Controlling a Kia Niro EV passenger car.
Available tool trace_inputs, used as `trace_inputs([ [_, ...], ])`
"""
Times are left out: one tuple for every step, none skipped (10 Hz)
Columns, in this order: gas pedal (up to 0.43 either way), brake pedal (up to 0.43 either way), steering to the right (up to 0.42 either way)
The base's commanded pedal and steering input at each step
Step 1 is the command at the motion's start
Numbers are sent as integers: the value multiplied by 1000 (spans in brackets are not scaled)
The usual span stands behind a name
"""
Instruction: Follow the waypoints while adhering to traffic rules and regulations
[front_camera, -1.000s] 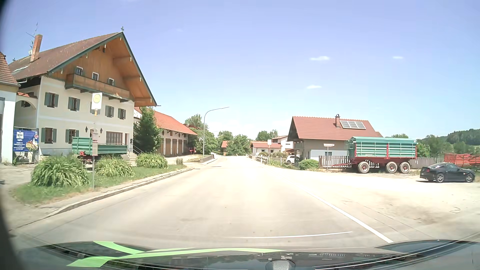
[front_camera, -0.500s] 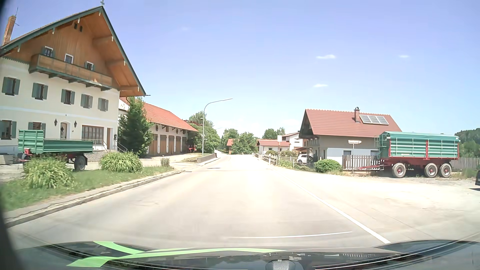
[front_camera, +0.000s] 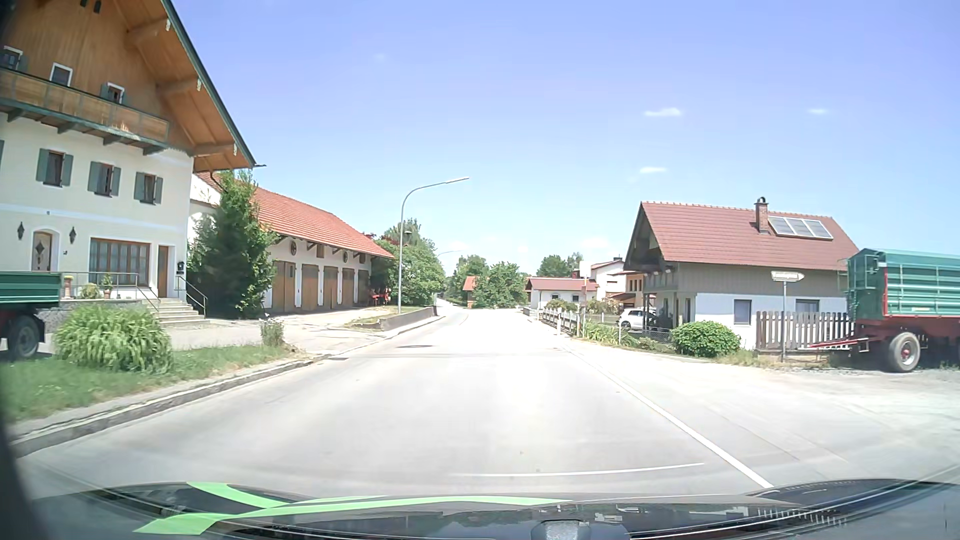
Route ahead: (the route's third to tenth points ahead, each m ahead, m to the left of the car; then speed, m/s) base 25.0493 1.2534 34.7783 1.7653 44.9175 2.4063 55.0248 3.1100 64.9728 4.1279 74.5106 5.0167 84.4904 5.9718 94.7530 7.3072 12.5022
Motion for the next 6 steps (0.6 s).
trace_inputs([
  [169,0,-17],
  [169,0,-16],
  [169,0,-15],
  [169,0,-15],
  [169,0,-14],
  [169,0,-11],
])
